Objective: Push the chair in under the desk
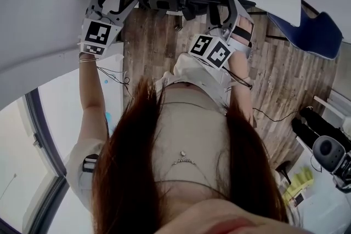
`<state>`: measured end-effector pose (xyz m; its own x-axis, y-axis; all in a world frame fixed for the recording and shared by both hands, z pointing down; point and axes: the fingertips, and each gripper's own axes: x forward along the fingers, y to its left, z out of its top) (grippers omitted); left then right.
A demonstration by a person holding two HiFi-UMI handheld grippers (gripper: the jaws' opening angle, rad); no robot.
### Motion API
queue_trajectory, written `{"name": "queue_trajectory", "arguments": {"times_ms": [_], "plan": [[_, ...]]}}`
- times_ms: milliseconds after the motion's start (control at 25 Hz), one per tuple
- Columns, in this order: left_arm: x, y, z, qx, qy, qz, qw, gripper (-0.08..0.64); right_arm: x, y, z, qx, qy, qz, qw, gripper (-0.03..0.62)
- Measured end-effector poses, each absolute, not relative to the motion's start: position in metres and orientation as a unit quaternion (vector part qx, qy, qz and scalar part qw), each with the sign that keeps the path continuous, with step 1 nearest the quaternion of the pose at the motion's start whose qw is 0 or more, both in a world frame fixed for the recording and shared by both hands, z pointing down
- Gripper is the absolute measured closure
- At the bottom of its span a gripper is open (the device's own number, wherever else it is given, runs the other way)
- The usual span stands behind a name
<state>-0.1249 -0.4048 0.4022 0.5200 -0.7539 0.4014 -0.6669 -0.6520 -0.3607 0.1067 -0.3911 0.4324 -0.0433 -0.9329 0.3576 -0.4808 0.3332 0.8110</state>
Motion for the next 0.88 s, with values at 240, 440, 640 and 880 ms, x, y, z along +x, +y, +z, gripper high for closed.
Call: {"name": "queue_trajectory", "arguments": {"times_ms": [240, 440, 640, 880], "plan": [[-0.126, -0.404, 0.405, -0.86, 0.415, -0.287, 0.079, 0.268, 0.107, -0.391, 0.434, 0.518, -0.675, -0.258, 0.457, 0.311], [-0.127, -0.403, 0.404, -0.858, 0.416, -0.294, 0.069, 0.268, 0.107, -0.391, 0.435, 0.518, -0.68, -0.252, 0.454, 0.311], [-0.123, -0.396, 0.401, -0.858, 0.418, -0.291, 0.072, 0.269, 0.108, -0.387, 0.433, 0.528, -0.685, -0.239, 0.442, 0.311], [-0.119, -0.379, 0.398, -0.862, 0.408, -0.293, 0.071, 0.275, 0.108, -0.385, 0.43, 0.534, -0.683, -0.228, 0.444, 0.311]]}}
